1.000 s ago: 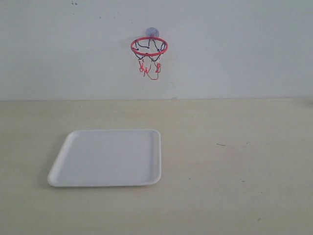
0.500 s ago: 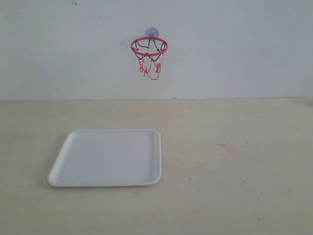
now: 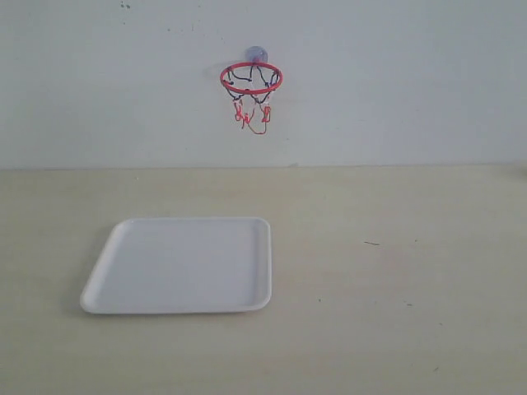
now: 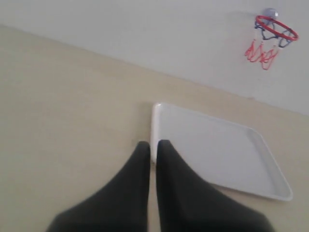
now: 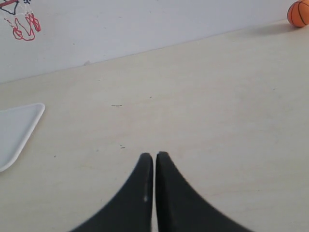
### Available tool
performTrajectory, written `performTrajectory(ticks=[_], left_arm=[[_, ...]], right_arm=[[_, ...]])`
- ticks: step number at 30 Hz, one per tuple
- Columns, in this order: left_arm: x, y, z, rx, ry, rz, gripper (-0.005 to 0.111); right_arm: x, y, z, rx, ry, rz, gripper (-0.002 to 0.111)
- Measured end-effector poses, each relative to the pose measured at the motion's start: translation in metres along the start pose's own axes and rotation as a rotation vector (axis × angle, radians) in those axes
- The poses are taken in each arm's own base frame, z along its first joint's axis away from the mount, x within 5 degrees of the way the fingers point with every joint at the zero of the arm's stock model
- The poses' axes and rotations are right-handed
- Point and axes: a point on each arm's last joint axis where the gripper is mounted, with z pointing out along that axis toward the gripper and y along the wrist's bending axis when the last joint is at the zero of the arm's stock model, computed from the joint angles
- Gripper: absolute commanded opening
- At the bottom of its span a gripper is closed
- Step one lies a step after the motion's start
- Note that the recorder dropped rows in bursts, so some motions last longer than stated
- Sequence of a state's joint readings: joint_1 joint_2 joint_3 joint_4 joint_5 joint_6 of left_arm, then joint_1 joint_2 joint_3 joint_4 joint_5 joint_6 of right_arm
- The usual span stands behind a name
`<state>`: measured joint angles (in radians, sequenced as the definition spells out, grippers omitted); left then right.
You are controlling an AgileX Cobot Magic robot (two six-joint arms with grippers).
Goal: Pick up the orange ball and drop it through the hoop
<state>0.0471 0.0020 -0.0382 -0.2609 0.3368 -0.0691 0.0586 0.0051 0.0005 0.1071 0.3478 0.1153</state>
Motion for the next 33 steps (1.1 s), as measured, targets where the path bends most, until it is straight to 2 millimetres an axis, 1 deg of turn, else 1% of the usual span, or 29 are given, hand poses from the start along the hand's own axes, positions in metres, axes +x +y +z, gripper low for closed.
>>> performTrajectory(ticks=[5, 9, 17, 29, 33], left_arm=[[0.006, 0.007, 0.003, -0.047, -0.007, -0.006, 0.004], [0.005, 0.008, 0.003, -0.055, -0.028, 0.033, 0.004], [0.006, 0.009, 0.003, -0.068, -0.010, 0.151, 0.004], [0.009, 0.010, 0.003, -0.079, 0.028, 0.171, 0.004], [0.010, 0.009, 0.003, -0.049, 0.035, 0.180, 0.004]], right_arm=[[0.000, 0.000, 0.000, 0.000, -0.002, 0.000, 0.001], [0.000, 0.000, 0.000, 0.000, -0.002, 0.000, 0.001], [0.000, 0.000, 0.000, 0.000, -0.002, 0.000, 0.001], [0.000, 0.000, 0.000, 0.000, -0.002, 0.000, 0.001], [0.000, 0.000, 0.000, 0.000, -0.002, 0.000, 0.001]])
